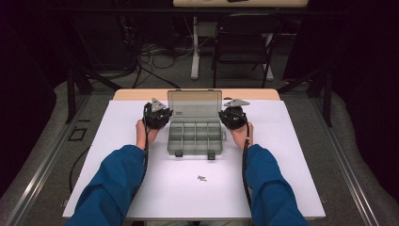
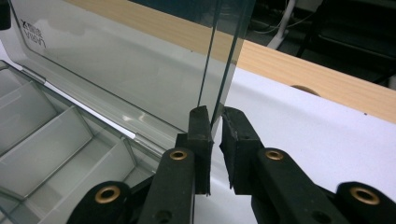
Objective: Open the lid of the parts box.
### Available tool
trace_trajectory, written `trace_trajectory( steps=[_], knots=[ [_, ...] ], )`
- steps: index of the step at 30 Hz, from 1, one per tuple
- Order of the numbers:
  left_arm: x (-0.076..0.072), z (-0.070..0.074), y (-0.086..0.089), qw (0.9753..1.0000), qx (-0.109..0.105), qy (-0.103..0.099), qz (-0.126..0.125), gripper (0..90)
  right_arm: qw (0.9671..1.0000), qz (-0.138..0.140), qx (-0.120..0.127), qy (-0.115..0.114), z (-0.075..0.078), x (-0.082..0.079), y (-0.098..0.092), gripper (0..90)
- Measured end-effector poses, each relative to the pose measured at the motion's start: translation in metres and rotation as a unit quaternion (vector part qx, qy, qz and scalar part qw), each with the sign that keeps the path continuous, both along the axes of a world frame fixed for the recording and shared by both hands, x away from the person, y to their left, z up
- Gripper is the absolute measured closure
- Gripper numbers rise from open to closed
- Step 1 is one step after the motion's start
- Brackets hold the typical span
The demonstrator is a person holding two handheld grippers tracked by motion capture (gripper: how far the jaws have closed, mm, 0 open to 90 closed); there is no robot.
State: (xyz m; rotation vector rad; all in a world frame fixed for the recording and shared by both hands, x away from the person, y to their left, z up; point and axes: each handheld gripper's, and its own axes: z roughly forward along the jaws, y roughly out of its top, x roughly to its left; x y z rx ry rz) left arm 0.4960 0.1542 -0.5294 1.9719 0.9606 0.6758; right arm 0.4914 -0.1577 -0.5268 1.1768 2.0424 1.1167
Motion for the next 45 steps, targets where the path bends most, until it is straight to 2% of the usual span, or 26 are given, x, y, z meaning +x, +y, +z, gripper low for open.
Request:
trace_trajectory(
  steps=[13,16,23,29,32,34,36,38,40,41,42,45],
  knots=[
    [0.006,-0.005,-0.004,0.9998,0.019,0.011,0.004,76.9,0.9998,-0.005,-0.008,0.019,-0.004,0.008,0.002,80.2],
    [0.009,-0.008,-0.004,0.9994,0.025,0.024,0.006,75.3,0.9997,-0.005,-0.011,0.023,-0.007,0.009,0.003,80.0],
    [0.010,-0.011,-0.005,0.9991,0.032,0.026,0.010,75.1,0.9993,-0.008,-0.016,0.032,-0.011,0.011,0.004,78.4],
    [0.009,-0.007,-0.001,0.9991,0.027,0.030,0.010,65.2,0.9994,-0.006,-0.004,0.033,-0.009,0.009,0.001,70.2],
    [0.007,-0.004,0.002,0.9992,0.024,0.030,0.011,56.7,0.9995,0.001,0.001,0.032,-0.006,0.006,-0.001,64.5],
    [0.004,-0.001,0.004,0.9991,0.028,0.031,0.009,46.2,0.9994,0.008,0.009,0.031,-0.002,0.003,-0.004,56.9],
    [0.002,0.001,0.005,0.9991,0.023,0.036,0.007,38.8,0.9993,0.013,0.014,0.031,-0.001,0.002,-0.005,55.0],
    [0.000,0.004,0.007,0.9992,0.019,0.036,0.002,36.7,0.9993,0.018,0.018,0.029,0.002,-0.002,-0.006,48.3],
    [-0.005,0.007,0.008,0.9992,0.026,0.031,-0.005,29.9,0.9991,0.025,0.024,0.024,0.006,-0.007,-0.008,45.6],
    [-0.008,0.007,0.008,0.9992,0.026,0.029,-0.010,28.1,0.9989,0.034,0.025,0.019,0.008,-0.013,-0.008,39.6],
    [-0.010,0.008,0.008,0.9990,0.030,0.030,-0.013,28.1,0.9989,0.034,0.025,0.019,0.008,-0.013,-0.008,39.6],
    [-0.022,0.011,0.009,0.9985,0.034,0.029,-0.032,22.1,0.9978,0.054,0.037,0.011,0.012,-0.027,-0.011,33.2]
  ],
)
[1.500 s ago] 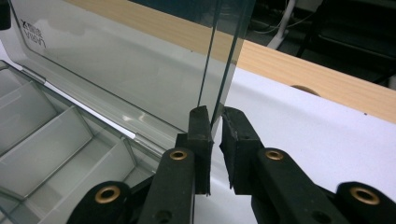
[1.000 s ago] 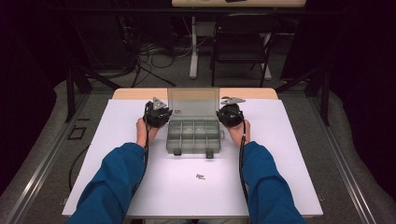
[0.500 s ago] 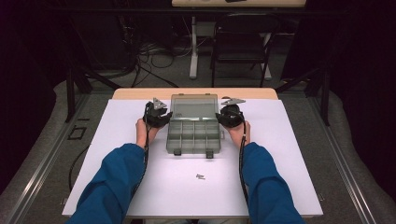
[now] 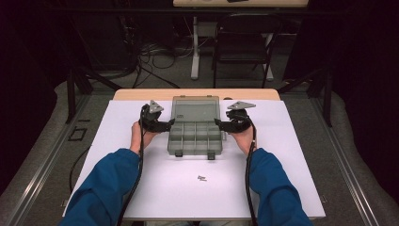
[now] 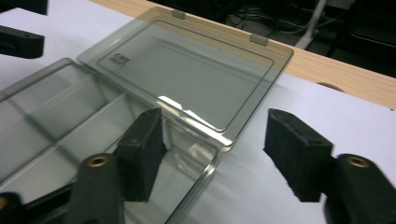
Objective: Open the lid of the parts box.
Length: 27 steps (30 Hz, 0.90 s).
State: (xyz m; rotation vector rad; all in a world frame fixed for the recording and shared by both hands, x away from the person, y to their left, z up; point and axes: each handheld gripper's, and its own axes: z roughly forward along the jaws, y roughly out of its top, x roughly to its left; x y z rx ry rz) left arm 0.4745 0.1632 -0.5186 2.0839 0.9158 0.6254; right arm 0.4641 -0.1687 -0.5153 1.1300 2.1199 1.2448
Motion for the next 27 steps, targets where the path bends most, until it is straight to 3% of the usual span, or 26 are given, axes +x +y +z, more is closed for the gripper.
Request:
trace_trajectory(
  steps=[10,12,15,19,27],
  knots=[
    [-0.036,0.010,-0.003,0.9987,0.008,-0.005,-0.050,14.7,0.9990,0.039,0.005,-0.020,0.002,-0.035,-0.007,20.7],
    [-0.046,0.013,-0.002,0.9982,-0.001,-0.016,-0.057,14.0,0.9988,0.045,0.009,-0.020,0.002,-0.044,-0.008,18.6],
    [-0.057,0.016,0.001,0.9976,-0.013,-0.012,-0.068,12.1,0.9979,0.057,0.010,-0.029,0.005,-0.057,-0.012,16.6],
    [-0.070,0.014,0.000,0.9963,0.005,-0.006,-0.085,9.8,0.9973,0.063,0.012,-0.037,0.008,-0.067,-0.013,15.6],
    [-0.091,0.017,-0.004,0.9942,0.010,-0.008,-0.107,6.6,0.9955,0.072,0.016,-0.059,0.015,-0.097,-0.018,12.9]
  ],
)
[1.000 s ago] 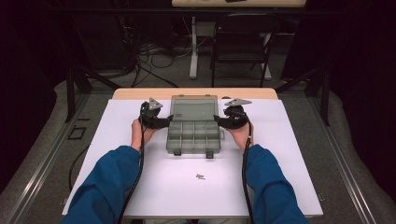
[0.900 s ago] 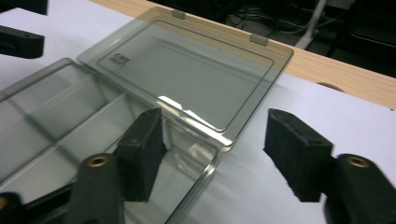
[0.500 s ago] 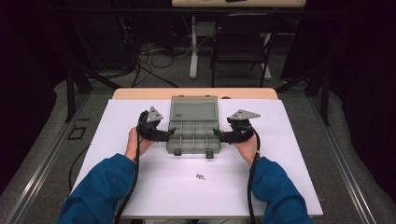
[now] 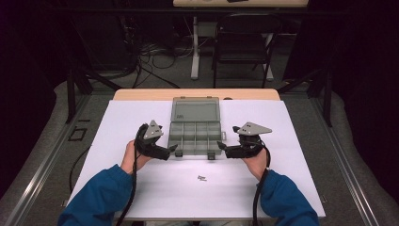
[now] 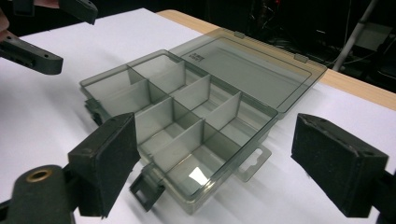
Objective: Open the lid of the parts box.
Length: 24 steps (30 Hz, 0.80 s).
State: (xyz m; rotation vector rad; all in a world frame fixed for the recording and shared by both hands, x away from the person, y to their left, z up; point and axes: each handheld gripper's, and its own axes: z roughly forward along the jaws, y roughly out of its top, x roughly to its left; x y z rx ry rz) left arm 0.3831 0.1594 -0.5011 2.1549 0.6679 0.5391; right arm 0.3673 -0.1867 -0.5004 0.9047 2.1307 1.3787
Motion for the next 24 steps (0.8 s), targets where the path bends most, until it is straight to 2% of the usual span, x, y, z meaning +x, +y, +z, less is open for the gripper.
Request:
trace_trajectory(
  steps=[4,13,24],
  knots=[
    [-0.012,0.000,-0.005,0.9998,0.008,-0.007,-0.014,5.6,1.0000,0.003,0.001,-0.009,0.000,-0.013,-0.003,11.1],
    [-0.022,-0.006,-0.012,0.9994,0.017,-0.002,-0.029,4.4,0.9998,0.015,-0.008,-0.006,-0.007,-0.029,-0.002,7.7],
    [-0.036,-0.007,-0.018,0.9986,0.024,-0.005,-0.047,3.1,0.9995,0.020,0.000,-0.024,-0.005,-0.049,-0.011,2.0]
  ],
)
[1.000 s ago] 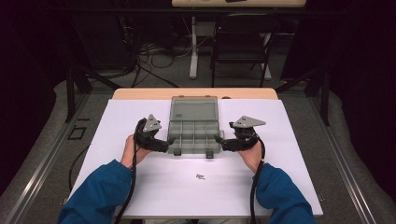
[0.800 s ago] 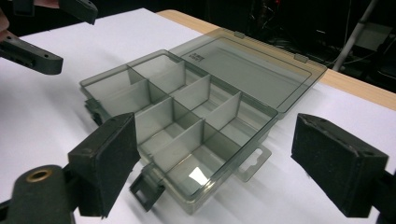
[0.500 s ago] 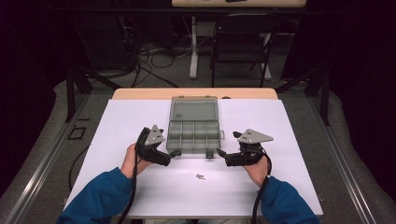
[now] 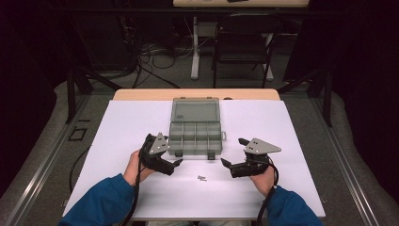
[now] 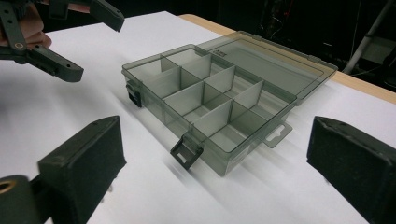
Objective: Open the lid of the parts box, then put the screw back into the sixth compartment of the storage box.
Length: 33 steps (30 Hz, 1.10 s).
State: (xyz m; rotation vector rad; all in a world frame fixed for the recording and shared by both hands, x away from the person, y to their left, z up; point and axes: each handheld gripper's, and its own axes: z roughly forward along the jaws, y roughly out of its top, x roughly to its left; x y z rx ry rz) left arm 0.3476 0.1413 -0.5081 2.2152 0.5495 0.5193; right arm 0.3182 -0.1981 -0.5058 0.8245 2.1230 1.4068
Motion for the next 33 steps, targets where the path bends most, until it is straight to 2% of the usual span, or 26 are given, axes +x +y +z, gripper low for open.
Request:
trace_trajectory(
  steps=[6,12,15,17,19,29,31,33],
  knots=[
    [-0.009,0.000,-0.005,0.9999,0.001,-0.004,-0.011,2.1,1.0000,0.001,0.007,-0.003,0.002,-0.008,-0.006,0.0],
    [-0.014,0.001,-0.010,0.9995,0.009,-0.007,-0.028,1.6,1.0000,0.001,-0.003,-0.008,0.001,-0.010,-0.007,0.0],
    [-0.015,0.001,-0.013,0.9992,0.015,-0.002,-0.037,1.6,0.9999,0.006,-0.005,-0.012,0.000,-0.010,-0.006,0.0],
    [-0.015,0.001,-0.015,0.9986,0.021,0.005,-0.048,1.8,0.9998,0.011,-0.007,-0.013,-0.002,-0.008,-0.005,0.0],
    [-0.016,0.001,-0.019,0.9979,0.033,0.004,-0.055,1.6,0.9998,0.012,-0.010,-0.013,-0.002,-0.008,-0.004,0.0],
    [-0.019,0.001,-0.031,0.9944,0.050,0.004,-0.093,0.2,0.9996,0.019,-0.002,-0.023,-0.001,-0.008,-0.006,0.0],
    [-0.019,0.000,-0.037,0.9925,0.057,0.017,-0.107,0.3,0.9995,0.022,0.000,-0.022,-0.001,-0.008,-0.007,0.0],
    [-0.019,-0.001,-0.039,0.9916,0.059,0.018,-0.113,0.5,0.9996,0.019,0.003,-0.021,-0.001,-0.007,-0.008,0.0]
  ],
)
